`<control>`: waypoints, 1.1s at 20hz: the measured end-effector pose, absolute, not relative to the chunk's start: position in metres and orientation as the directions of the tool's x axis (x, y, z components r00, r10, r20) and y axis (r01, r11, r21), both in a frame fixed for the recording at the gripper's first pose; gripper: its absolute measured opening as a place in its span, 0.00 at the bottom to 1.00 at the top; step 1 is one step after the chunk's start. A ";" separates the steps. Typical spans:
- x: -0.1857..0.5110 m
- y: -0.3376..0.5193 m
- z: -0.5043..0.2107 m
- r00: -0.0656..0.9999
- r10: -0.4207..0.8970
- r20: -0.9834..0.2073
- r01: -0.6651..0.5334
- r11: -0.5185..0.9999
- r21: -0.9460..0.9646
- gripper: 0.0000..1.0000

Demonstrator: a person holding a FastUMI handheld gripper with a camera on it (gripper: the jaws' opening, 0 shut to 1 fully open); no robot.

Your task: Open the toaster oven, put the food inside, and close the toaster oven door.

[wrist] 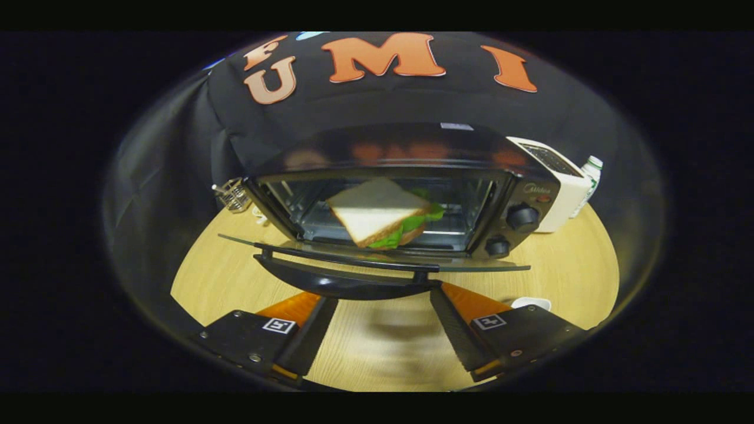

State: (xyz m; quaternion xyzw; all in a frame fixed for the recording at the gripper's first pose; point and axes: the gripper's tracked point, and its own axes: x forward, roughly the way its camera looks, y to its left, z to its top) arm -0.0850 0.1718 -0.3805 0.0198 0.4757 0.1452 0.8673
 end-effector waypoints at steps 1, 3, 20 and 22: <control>-0.078 0.172 -0.377 0.520 0.268 -0.811 -0.234 0.958 0.166 0.94; -0.064 0.173 -0.369 0.542 0.265 -0.798 -0.232 0.959 0.161 0.93; -0.013 0.184 -0.366 0.564 0.235 -0.792 -0.186 0.970 0.156 0.93; -0.013 0.186 -0.367 0.555 0.241 -0.796 -0.175 0.970 0.171 0.93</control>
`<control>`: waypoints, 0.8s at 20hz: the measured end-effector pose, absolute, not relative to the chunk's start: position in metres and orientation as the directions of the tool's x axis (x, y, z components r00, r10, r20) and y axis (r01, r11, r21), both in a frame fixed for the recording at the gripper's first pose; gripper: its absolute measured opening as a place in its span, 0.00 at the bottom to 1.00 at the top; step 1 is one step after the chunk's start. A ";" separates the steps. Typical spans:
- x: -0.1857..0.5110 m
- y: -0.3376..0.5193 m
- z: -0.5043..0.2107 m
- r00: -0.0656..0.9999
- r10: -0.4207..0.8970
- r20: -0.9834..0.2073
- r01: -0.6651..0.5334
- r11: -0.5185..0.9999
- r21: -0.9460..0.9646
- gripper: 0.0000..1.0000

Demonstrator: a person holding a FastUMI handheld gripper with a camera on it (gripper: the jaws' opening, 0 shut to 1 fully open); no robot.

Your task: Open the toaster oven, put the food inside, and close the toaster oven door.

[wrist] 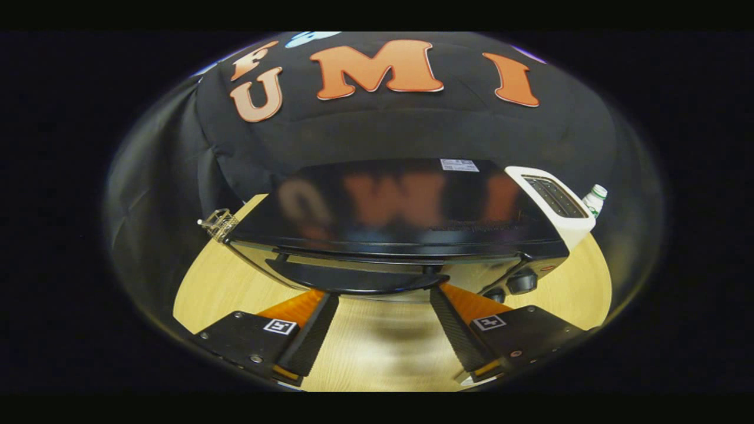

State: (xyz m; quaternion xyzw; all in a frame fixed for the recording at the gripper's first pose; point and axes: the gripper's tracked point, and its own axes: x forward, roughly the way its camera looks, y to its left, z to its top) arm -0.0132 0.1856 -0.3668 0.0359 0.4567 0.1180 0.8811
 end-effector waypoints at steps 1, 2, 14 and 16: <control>-0.014 0.185 -0.367 0.553 0.243 -0.797 -0.177 0.969 0.173 0.93; -0.015 0.184 -0.366 0.553 0.243 -0.797 -0.185 0.968 0.167 0.93; -0.005 0.121 -0.242 0.759 0.270 -0.592 -0.207 0.963 0.173 0.93; 0.010 0.096 -0.207 0.814 0.242 -0.528 -0.164 0.968 0.191 0.93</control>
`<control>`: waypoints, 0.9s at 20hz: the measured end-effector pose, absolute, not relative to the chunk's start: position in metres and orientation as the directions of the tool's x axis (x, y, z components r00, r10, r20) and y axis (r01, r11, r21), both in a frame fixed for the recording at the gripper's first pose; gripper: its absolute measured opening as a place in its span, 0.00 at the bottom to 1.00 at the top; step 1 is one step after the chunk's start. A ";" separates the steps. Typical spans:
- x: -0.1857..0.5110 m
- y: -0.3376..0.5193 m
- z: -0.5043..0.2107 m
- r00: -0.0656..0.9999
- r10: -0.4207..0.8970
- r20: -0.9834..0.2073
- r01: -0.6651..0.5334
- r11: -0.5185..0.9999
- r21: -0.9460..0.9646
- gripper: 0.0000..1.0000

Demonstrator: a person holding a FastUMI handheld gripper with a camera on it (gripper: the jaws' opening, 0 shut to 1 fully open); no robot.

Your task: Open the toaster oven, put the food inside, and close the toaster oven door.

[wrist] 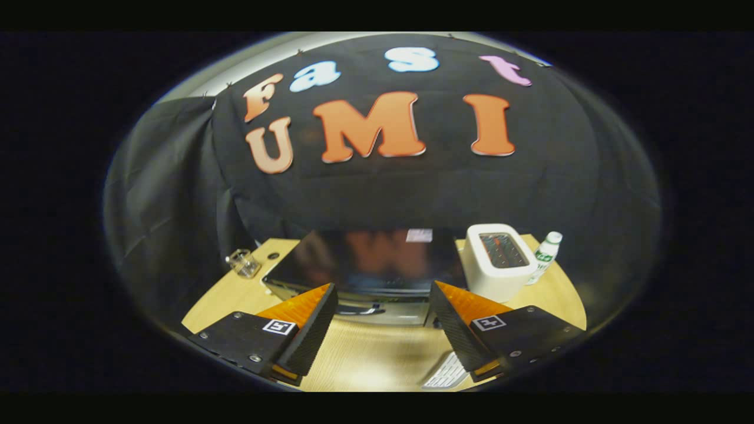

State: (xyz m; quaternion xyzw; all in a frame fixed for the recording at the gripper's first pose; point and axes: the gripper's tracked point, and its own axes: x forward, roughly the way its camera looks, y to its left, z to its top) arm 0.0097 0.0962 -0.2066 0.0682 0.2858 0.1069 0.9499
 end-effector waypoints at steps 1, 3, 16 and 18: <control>0.013 0.082 -0.194 0.834 0.219 -0.506 -0.143 0.972 0.184 0.93; 0.025 0.056 -0.165 0.886 0.173 -0.429 -0.109 0.979 0.170 0.93; 0.027 0.017 0.020 0.997 0.067 0.028 -0.070 0.990 0.120 0.93; 0.026 0.018 0.039 0.995 0.058 0.075 -0.066 0.992 0.109 0.93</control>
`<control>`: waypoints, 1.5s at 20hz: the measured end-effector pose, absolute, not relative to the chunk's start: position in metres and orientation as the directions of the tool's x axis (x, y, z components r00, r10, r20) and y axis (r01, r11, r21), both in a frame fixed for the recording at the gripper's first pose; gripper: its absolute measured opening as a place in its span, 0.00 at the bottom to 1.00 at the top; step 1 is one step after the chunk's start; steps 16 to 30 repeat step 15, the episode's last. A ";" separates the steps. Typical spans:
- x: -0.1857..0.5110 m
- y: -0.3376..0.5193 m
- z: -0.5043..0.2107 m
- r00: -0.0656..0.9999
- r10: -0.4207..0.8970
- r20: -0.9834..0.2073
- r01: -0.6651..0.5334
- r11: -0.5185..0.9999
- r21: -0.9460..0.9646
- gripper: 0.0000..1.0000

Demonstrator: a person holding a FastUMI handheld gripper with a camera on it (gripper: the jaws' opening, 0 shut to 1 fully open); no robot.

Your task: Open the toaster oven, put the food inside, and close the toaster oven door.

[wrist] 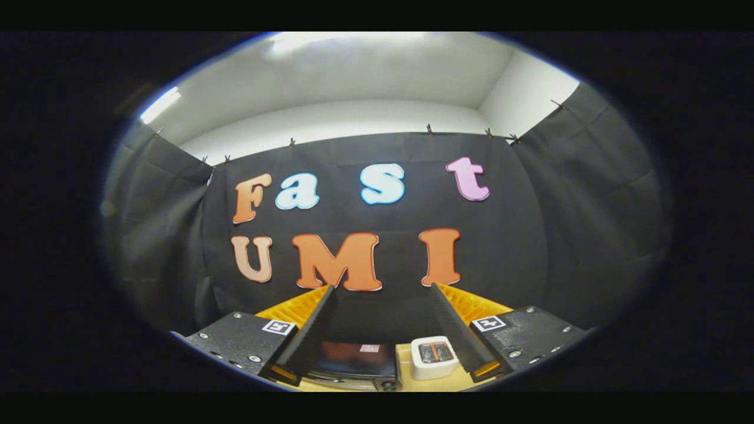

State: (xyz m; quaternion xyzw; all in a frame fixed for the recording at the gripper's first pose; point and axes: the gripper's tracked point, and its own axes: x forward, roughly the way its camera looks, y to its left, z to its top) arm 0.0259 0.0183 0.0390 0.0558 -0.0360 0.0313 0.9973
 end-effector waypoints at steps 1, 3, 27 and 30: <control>0.025 0.020 0.045 0.994 0.061 0.087 -0.070 0.992 0.106 0.94; 0.026 0.020 0.054 0.994 0.062 0.091 -0.071 0.992 0.100 0.94; 0.030 0.018 0.046 0.995 0.071 0.067 -0.077 0.993 0.089 0.95; 0.030 0.018 0.046 0.995 0.071 0.067 -0.077 0.993 0.089 0.95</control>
